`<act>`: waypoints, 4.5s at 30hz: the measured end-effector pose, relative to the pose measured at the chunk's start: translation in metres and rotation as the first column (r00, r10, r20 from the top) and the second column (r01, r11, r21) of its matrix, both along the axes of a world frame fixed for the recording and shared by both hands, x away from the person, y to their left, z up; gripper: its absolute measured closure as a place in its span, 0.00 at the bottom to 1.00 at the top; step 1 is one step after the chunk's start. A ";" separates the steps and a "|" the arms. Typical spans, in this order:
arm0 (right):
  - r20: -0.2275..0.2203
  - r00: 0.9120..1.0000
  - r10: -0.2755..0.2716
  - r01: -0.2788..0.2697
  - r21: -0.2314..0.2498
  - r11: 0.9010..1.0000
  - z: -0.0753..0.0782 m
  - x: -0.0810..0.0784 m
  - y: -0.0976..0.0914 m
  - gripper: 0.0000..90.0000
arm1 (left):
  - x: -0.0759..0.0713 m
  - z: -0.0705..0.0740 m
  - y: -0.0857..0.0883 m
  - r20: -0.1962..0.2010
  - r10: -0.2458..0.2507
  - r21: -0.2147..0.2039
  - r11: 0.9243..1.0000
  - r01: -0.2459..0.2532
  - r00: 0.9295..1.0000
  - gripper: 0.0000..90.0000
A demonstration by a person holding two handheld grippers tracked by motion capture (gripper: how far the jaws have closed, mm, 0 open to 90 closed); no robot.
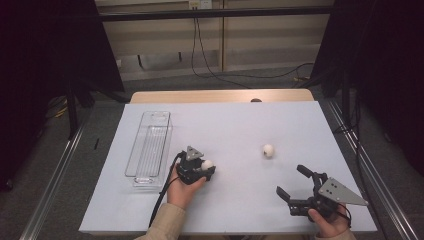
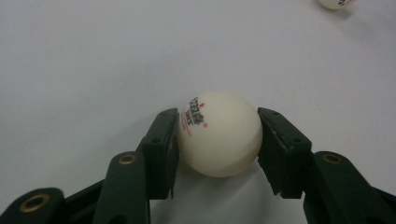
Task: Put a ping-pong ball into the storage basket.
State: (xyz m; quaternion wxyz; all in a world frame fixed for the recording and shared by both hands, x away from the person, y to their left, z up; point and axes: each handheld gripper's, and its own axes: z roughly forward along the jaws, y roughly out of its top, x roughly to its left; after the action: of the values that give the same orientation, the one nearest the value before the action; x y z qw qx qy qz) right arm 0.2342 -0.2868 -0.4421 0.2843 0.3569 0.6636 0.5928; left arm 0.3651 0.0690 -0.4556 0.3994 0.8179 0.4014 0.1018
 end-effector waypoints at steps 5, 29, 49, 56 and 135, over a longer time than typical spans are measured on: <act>-0.001 1.000 -0.001 0.001 0.002 1.000 0.000 0.000 0.000 0.02 | -0.001 0.001 0.000 -0.003 -0.003 -0.009 1.000 0.003 1.000 0.57; 0.000 1.000 -0.001 0.001 -0.001 1.000 0.000 0.000 0.000 0.02 | -0.002 0.013 0.001 -0.013 -0.033 -0.007 0.999 0.033 0.999 0.57; -0.003 1.000 -0.002 0.002 0.001 1.000 0.000 0.000 0.000 0.02 | 0.002 0.026 0.004 -0.021 -0.045 -0.019 0.999 0.044 0.999 0.57; -0.004 1.000 -0.001 0.001 0.002 1.000 0.000 0.000 -0.001 0.02 | 0.002 0.028 0.004 -0.022 -0.047 -0.015 0.999 0.046 0.999 0.57; -0.009 1.000 0.000 0.000 -0.006 1.000 -0.002 0.002 -0.001 0.02 | 0.009 0.050 0.023 -0.021 -0.034 0.007 0.999 0.034 0.999 0.57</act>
State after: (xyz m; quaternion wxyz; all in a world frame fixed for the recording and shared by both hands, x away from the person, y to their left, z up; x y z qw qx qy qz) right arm 0.2362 -0.2875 -0.4436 0.2825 0.3587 0.6667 0.5891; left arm 0.3743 0.0916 -0.4060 0.3939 0.8271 0.3912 0.0879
